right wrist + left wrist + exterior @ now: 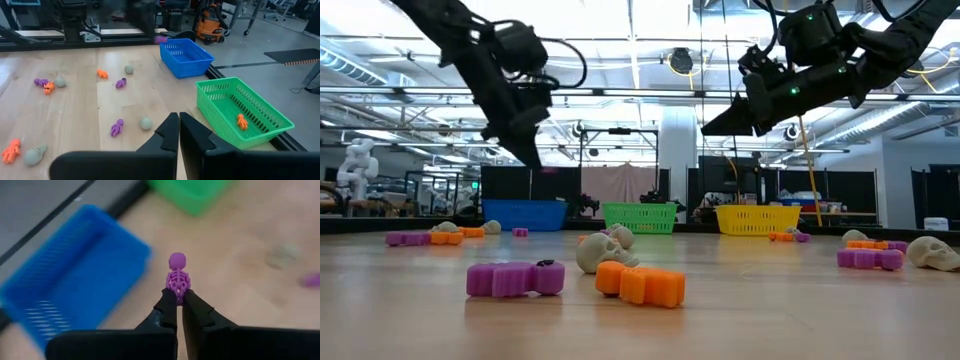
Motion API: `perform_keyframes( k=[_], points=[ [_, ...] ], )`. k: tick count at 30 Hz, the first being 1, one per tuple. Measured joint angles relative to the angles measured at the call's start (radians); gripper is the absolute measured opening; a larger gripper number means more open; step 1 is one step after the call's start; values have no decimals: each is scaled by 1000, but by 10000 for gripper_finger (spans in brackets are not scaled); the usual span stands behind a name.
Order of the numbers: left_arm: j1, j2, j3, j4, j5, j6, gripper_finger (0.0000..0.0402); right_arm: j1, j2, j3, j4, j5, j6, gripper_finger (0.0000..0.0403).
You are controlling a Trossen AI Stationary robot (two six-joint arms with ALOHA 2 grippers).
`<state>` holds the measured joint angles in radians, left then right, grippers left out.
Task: Sort Halloween decoration
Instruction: Put the purple skeleton toy into the blue basket
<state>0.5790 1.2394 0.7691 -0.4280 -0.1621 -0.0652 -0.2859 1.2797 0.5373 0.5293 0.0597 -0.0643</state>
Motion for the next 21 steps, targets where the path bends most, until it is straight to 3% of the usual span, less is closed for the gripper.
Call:
perform_keyframes(
  k=[5, 9, 15, 21],
  points=[
    [201, 126, 145, -73, 51, 104, 2, 0, 0, 0, -8, 0, 2, 0],
    [300, 279, 262, -158, 114, 146, 2, 0, 0, 0, -11, 0, 1, 0],
    [359, 465, 331, -213, 146, 204, 2, 0, 0, 0, -10, 0, 7, 0],
    [376, 529, 338, -173, 134, 213, 3, 0, 0, 0, -10, 0, 6, 0]
  ],
)
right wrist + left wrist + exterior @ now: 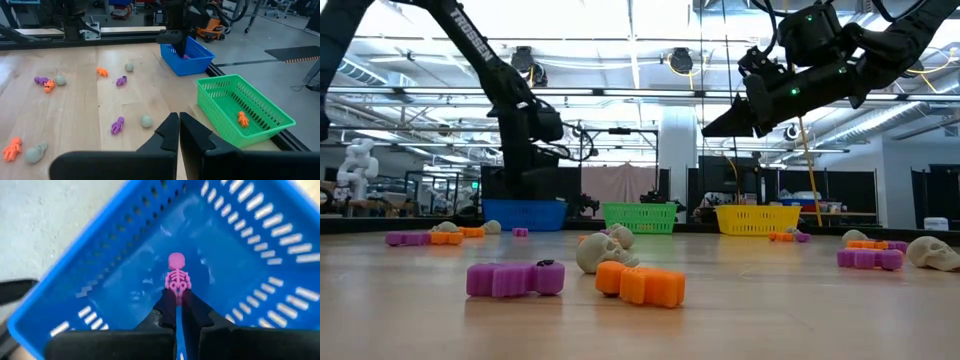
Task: Sort Halloween decoration
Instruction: Put the purple skeleton toy into the blue basket, then put the grey skull toy into the yellow basket
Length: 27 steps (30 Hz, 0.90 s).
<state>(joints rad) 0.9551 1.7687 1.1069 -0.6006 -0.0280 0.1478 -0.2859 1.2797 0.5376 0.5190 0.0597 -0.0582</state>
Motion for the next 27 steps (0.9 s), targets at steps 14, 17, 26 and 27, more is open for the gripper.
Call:
perform_keyframes(
  k=[14, 17, 26, 27],
  points=[
    [-2, -41, -2, 15, -1, 58, 106, 0, 0, 0, -54, -3, 20, 0],
    [-8, -98, -50, 100, 44, 43, 83, 7, 0, 0, -65, -6, 36, 0],
    [-155, -331, -318, 408, 115, -12, 4, 110, 0, 0, -88, -3, 60, 16],
    [-180, -360, -347, 432, 115, -14, 5, 124, 0, 0, -85, 0, 72, 19]
  ],
)
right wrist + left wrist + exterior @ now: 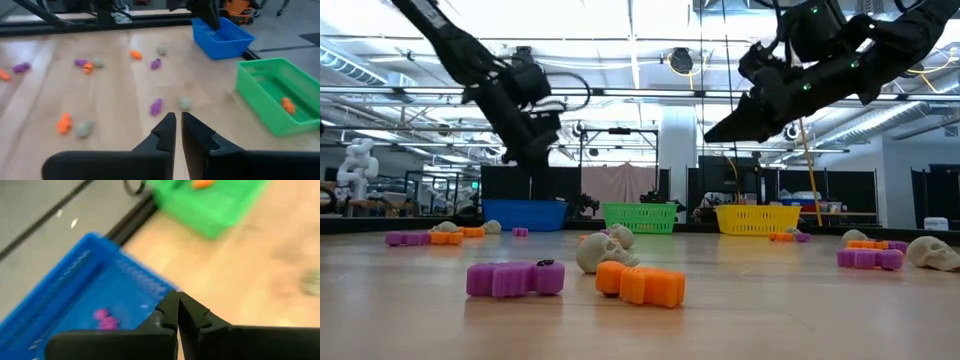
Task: Sort Halloween decoration
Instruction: Put the grey skull toy into the yellow basket
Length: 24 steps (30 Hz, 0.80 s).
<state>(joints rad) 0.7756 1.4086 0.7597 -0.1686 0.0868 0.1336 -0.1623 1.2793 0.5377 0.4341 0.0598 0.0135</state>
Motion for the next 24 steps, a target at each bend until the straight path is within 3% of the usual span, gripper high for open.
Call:
perform_keyframes(
  k=[7, 14, 16, 19, 24],
  points=[
    [-192, -186, -173, 77, -2, -23, 1, 98, 0, 0, -21, 95, 30, 44],
    [-403, -321, -198, -135, -4, -126, 0, 126, 0, 0, -20, 101, 54, 60],
    [-453, -348, -198, -189, -50, -180, 0, 126, 0, 0, -20, 101, 53, 61],
    [-492, -362, -197, -261, -156, -231, 1, 125, 0, 0, -20, 102, 48, 62],
    [-455, -317, -197, -349, -217, -225, 37, 125, 0, 0, -20, 102, 29, 62]
  ],
)
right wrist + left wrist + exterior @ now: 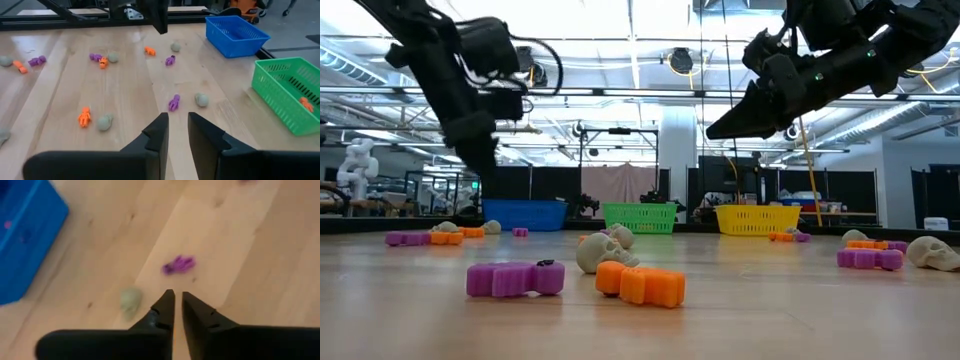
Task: Sort Halloween decoration
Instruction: Put the grey skull toy into the yellow basket
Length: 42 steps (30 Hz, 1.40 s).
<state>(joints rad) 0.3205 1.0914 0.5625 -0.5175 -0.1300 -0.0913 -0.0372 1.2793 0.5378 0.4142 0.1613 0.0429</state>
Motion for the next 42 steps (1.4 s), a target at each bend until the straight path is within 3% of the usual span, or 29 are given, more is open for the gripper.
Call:
perform_keyframes(
  k=[10, 17, 26, 30, 37, 42],
  points=[
    [141, 164, 58, -23, 59, 149, 145, 0, 0, 0, 0, 0, -2, 62],
    [203, 285, 108, -49, 60, 191, 160, 0, 0, 0, -5, 0, -3, 61],
    [260, 359, 111, -48, 77, 213, 155, 0, 0, 0, -9, 0, -8, 61],
    [263, 362, 111, -26, 133, 254, 122, 0, 0, 0, -9, 0, -22, 61],
    [268, 402, 116, -9, 146, 284, 50, 0, 0, 0, -12, -4, -37, 61],
    [259, 407, 120, -2, 145, 288, 42, 0, 0, 0, -18, -4, -55, 61]
  ],
)
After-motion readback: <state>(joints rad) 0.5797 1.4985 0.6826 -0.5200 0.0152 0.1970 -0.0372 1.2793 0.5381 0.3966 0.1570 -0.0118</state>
